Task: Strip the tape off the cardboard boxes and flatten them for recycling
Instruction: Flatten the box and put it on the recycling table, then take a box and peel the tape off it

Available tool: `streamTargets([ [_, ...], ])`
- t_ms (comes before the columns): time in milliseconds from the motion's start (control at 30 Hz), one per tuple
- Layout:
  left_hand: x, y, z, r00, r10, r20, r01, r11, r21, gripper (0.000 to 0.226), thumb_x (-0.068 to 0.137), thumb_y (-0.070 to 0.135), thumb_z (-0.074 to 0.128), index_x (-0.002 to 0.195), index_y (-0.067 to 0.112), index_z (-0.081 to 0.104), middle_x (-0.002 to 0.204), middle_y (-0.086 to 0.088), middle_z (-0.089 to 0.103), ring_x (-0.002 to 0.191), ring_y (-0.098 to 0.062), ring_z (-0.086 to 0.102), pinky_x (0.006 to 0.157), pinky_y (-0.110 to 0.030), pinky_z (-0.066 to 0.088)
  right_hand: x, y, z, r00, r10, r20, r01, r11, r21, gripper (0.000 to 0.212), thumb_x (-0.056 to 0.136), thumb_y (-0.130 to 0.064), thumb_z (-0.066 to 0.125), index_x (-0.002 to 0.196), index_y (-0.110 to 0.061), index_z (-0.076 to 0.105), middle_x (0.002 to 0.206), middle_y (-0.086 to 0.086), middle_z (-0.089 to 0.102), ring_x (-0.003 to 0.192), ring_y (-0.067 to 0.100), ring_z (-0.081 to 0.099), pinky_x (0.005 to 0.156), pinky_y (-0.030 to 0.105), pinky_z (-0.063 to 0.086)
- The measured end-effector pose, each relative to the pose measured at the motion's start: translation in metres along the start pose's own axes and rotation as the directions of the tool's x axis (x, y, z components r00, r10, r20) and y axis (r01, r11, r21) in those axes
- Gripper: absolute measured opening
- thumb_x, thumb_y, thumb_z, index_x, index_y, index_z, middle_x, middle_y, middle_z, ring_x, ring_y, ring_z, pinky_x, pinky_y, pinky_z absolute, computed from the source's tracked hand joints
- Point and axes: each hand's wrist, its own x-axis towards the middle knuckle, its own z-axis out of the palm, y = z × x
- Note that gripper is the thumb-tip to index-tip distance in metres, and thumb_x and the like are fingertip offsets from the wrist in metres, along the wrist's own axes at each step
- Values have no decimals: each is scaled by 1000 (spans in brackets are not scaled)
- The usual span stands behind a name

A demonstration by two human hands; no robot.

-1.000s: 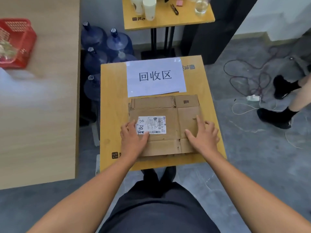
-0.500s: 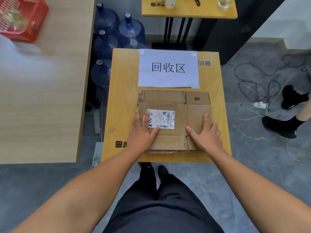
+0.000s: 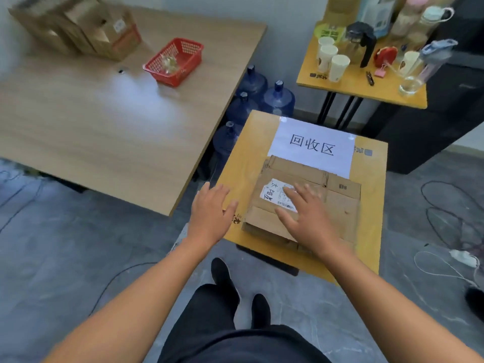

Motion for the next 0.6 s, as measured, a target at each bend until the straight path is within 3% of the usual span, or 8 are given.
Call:
streamTargets([
  [133,-35,-44,-52,991,-47,-128,61,992,109,51,105,43,47,150,19,48,160,-2,38,155,-28,15,125,-49,14,12,-74,7,973,-222,58,225,973,-54,62,102,-53,48,159,-32,34,167,-3,27,157,20,8,127,45,-5],
  [267,-66,-95,-94,945,-190,-267,222,971,93,53,104,43,49,152,20,45,161,-4,38,155,-30,15,126,-48,8,19,-150,38,911,-370,183,389,917,-84,63,103,-52,43,161,-33,28,167,-3,27,156,21,13,126,50,7],
  [467,-104,-168,-143,857,-302,-417,357,932,59,53,101,42,55,148,16,50,158,-5,43,152,-32,20,125,-50,9,25,-252,90,816,-536,216,561,824,-79,60,102,-56,45,156,-32,34,163,-4,33,155,25,15,125,52,5],
  [600,-116,-220,-173,813,-320,-487,393,918,53,54,101,42,56,148,17,51,159,-5,41,153,-33,18,125,-52,7,38,-319,128,792,-567,227,597,797,-92,62,102,-57,42,158,-31,31,165,-3,28,157,26,9,127,51,1],
])
